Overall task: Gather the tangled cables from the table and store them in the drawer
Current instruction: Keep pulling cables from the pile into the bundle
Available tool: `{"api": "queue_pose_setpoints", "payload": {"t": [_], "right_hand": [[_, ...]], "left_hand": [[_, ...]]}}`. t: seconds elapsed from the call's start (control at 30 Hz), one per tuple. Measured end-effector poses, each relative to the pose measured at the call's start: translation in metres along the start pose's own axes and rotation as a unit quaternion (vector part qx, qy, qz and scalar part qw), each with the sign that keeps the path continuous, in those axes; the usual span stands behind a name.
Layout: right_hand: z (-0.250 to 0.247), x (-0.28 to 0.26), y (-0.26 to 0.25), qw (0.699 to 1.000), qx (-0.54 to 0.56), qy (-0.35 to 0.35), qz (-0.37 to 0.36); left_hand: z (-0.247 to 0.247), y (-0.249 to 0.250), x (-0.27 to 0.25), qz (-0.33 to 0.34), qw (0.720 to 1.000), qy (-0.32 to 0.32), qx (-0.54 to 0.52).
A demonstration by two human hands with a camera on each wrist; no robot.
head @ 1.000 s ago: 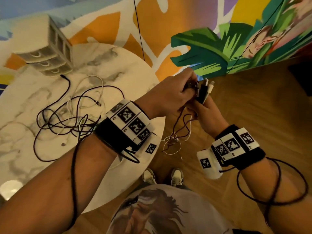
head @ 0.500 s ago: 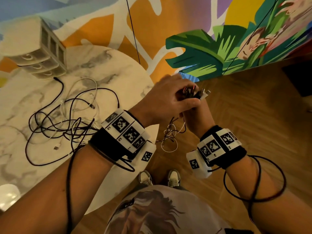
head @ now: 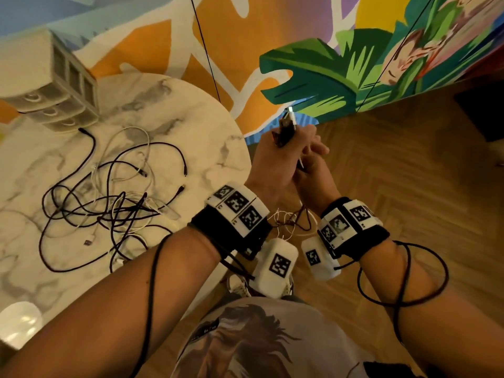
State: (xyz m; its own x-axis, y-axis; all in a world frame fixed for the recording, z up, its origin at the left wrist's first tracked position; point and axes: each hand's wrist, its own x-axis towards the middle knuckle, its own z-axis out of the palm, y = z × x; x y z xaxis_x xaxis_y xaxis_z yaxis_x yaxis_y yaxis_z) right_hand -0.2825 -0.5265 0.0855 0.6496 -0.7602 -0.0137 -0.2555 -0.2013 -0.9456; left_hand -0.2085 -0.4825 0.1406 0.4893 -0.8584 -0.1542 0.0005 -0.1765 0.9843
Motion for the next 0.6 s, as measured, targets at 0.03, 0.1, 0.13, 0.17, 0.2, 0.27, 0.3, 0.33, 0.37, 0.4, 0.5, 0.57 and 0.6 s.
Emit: {"api": "queue_pose_setpoints", "payload": {"t": [0.03, 0.1, 0.13, 0.17, 0.2, 0.27, 0.3, 0.33, 0.37, 0.4, 0.5, 0.57, 0.6], "right_hand": [[0.000, 0.001, 0.002, 1.000, -0.009, 0.024, 0.015], [-0.003, 0.002, 0.003, 0.998, 0.014, 0.057, 0.036], [-0.004, 0.001, 0.006, 0.998, 0.029, 0.057, 0.015], [-0.005, -0.002, 0.013, 0.998, 0.022, 0.055, 0.001], [-0.007, -0.005, 0.023, 0.999, 0.007, 0.053, 0.011], [-0.013, -0.011, 0.053, 0.992, -0.013, 0.061, 0.113], [-0.016, -0.014, 0.070, 0.983, -0.033, 0.066, 0.170], [-0.020, -0.018, 0.087, 0.973, -0.052, 0.064, 0.217], [-0.024, -0.024, 0.107, 0.963, -0.059, 0.067, 0.255], [-0.029, -0.028, 0.123, 0.953, -0.064, 0.075, 0.286], [-0.042, -0.042, 0.156, 0.921, -0.129, 0.052, 0.365], [-0.048, -0.044, 0.161, 0.910, -0.145, 0.037, 0.386], [-0.048, -0.043, 0.154, 0.909, -0.138, 0.041, 0.392]], "left_hand": [[0.003, 0.001, 0.000, 0.003, 1.000, -0.008, 0.017], [0.005, 0.005, 0.000, 0.029, 0.996, -0.045, 0.064], [0.006, 0.009, 0.000, 0.043, 0.993, -0.071, 0.082], [0.004, 0.017, 0.000, 0.058, 0.989, -0.092, 0.100], [0.001, 0.027, 0.002, 0.086, 0.983, -0.104, 0.122], [-0.010, 0.047, 0.008, 0.184, 0.955, -0.117, 0.202], [-0.018, 0.059, 0.011, 0.246, 0.924, -0.123, 0.266], [-0.025, 0.071, 0.011, 0.300, 0.885, -0.119, 0.334], [-0.031, 0.083, 0.011, 0.341, 0.850, -0.109, 0.387], [-0.037, 0.096, 0.014, 0.376, 0.820, -0.103, 0.418], [-0.056, 0.118, 0.014, 0.458, 0.755, -0.083, 0.463], [-0.055, 0.120, 0.009, 0.501, 0.720, -0.073, 0.474], [-0.049, 0.117, 0.005, 0.514, 0.712, -0.073, 0.473]]}}
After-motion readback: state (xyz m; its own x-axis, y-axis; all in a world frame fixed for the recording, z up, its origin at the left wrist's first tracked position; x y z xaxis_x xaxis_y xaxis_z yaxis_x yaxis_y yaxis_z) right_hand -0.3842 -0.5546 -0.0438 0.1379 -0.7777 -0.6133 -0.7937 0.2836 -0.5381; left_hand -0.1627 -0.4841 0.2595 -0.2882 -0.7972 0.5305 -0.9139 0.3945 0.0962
